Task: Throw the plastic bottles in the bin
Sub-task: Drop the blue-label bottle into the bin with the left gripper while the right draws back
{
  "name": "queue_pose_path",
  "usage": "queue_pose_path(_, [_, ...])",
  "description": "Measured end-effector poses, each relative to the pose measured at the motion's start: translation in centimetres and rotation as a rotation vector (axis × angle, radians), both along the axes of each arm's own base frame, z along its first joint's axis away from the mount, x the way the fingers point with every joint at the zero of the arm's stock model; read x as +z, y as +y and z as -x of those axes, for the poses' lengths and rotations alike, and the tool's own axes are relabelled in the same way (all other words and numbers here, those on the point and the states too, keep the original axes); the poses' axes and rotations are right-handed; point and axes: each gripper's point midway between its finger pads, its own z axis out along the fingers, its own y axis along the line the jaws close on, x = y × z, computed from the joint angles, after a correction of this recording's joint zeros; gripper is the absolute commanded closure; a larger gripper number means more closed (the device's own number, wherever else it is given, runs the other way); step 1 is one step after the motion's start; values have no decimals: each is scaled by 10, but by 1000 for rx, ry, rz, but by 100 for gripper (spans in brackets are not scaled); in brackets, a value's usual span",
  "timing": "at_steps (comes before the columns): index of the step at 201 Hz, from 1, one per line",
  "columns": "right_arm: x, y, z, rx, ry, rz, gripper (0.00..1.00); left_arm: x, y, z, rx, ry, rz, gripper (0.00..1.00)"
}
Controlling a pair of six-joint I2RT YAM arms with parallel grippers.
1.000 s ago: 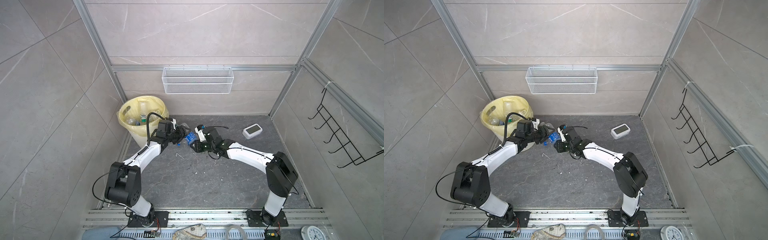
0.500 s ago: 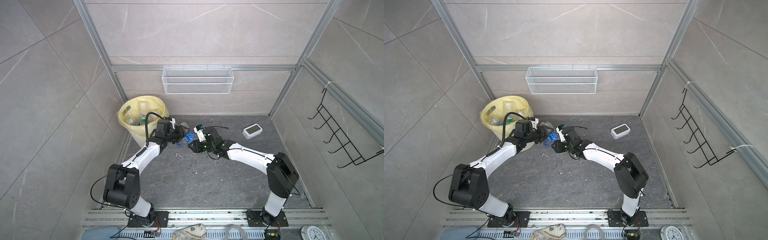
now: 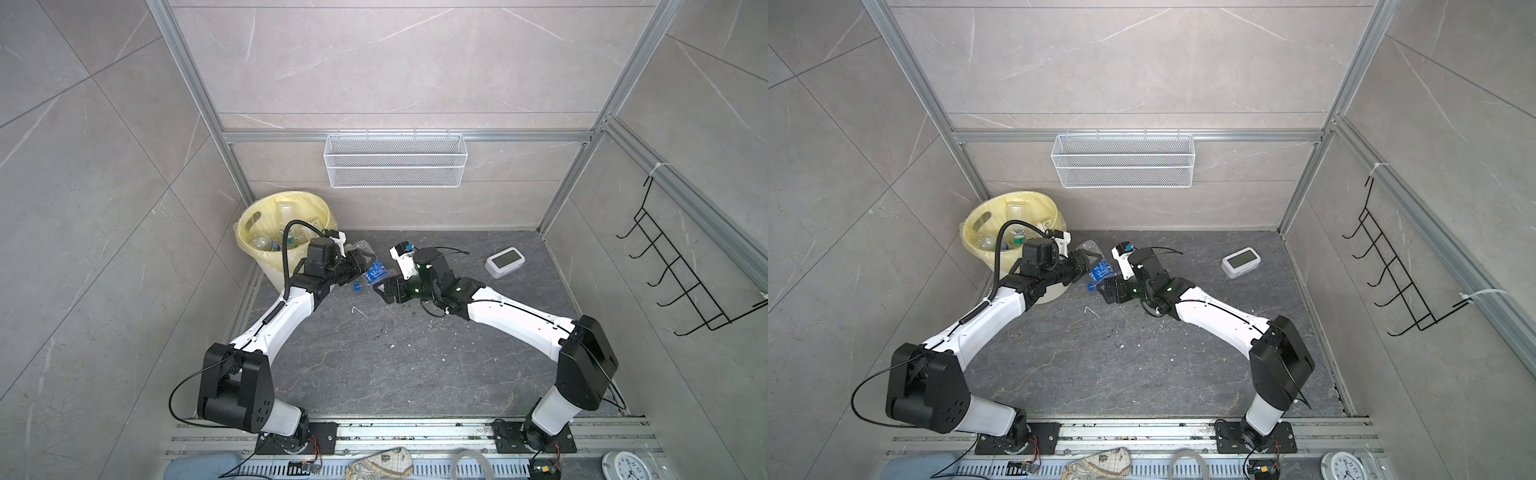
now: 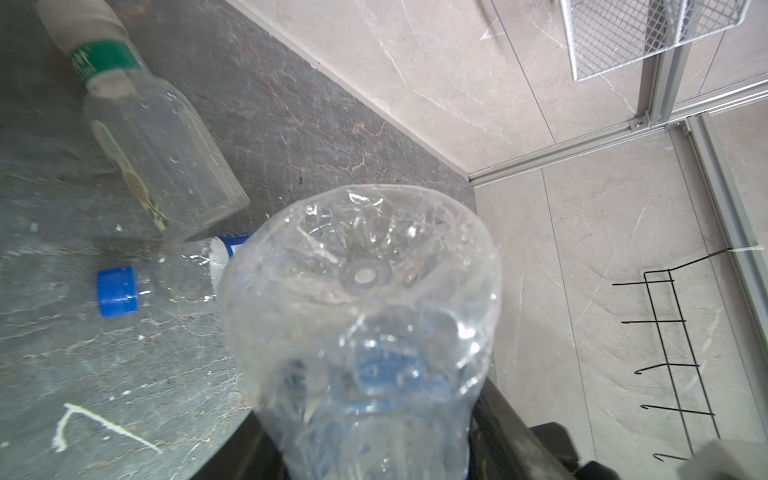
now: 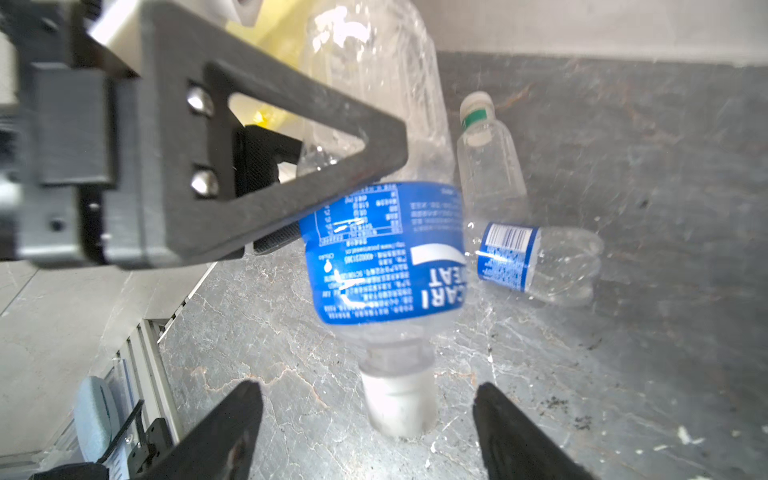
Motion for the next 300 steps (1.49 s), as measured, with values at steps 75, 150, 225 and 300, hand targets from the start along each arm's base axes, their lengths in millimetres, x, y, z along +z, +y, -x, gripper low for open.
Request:
queue_pose_path(75, [35, -11, 1, -14, -84, 11, 1, 109, 46, -6, 123, -255, -145, 56])
queue_pose_path(150, [102, -3, -11, -32, -183, -74, 1, 241, 115, 10, 346, -466, -246, 57])
queue_pose_path(225, [77, -7, -6, -23, -143, -41, 1, 313, 163, 34, 512, -594, -268, 53])
queue_pose_path(300, [76, -22, 11, -19, -140, -41, 1, 143, 182, -63, 438, -51, -273, 0])
